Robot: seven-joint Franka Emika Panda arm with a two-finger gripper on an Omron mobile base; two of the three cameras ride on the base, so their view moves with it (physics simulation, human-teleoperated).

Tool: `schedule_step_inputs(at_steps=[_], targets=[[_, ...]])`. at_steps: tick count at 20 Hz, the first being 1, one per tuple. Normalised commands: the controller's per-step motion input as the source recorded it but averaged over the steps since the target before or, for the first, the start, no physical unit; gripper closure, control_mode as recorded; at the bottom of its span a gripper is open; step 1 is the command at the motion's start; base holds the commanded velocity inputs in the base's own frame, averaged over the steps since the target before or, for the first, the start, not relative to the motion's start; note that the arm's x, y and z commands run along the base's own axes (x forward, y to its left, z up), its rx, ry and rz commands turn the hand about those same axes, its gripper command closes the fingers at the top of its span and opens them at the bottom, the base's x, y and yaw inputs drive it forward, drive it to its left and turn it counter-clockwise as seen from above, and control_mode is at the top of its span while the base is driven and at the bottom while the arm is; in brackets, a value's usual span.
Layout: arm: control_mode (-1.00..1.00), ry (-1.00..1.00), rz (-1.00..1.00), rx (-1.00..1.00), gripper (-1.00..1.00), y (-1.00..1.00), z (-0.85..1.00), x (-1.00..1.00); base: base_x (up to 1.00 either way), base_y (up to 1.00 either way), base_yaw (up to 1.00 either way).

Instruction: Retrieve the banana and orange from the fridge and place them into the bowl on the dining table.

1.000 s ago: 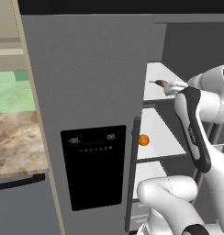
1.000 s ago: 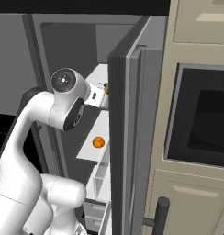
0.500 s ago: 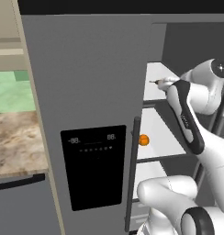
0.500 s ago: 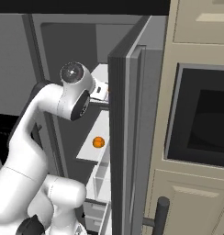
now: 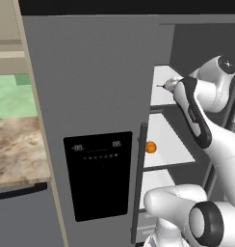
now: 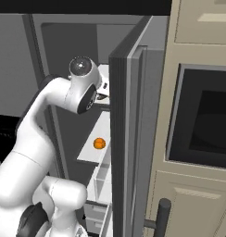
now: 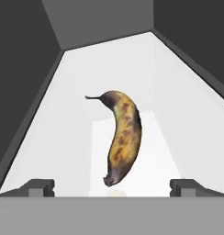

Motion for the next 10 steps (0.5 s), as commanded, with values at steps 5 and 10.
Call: schedule_step_inputs(at_steps=[5,10], targets=[[-1.0,0.0,0.0,0.0,-1.0,-0.11,-0.1,0.22,0.0,0.0,0.0],[-1.0,0.03,0.0,0.0,-1.0,0.0,-0.2,0.26,0.0,0.0,0.0]])
